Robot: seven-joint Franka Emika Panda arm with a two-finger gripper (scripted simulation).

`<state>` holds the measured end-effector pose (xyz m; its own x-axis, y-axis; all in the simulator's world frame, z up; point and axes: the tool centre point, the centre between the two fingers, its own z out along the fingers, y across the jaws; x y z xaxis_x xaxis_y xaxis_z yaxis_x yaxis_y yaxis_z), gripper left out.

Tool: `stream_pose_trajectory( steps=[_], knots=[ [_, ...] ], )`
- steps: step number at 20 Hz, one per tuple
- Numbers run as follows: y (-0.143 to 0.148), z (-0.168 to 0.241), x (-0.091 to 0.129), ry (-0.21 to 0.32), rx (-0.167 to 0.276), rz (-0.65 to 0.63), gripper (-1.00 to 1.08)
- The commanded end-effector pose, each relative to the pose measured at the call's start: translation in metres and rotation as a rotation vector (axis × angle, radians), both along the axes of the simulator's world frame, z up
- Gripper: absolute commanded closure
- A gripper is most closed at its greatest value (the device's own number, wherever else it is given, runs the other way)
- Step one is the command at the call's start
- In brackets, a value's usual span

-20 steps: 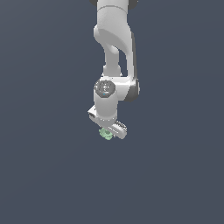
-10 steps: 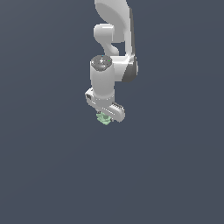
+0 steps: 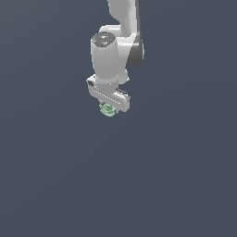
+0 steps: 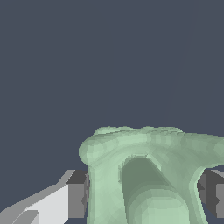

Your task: Pick up the object and move it to a goal position.

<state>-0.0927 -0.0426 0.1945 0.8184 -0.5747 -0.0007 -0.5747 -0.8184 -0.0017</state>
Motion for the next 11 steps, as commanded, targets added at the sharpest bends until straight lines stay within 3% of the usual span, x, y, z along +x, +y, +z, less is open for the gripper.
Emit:
stream_pose_trajectory(
  steps=[1, 11],
  knots=[
    [-0.002, 0.01, -0.009, 0.001, 0.0, 0.0, 1.08],
    [-0.005, 0.027, -0.022, 0.0, -0.002, 0.0, 1.08]
  ],
)
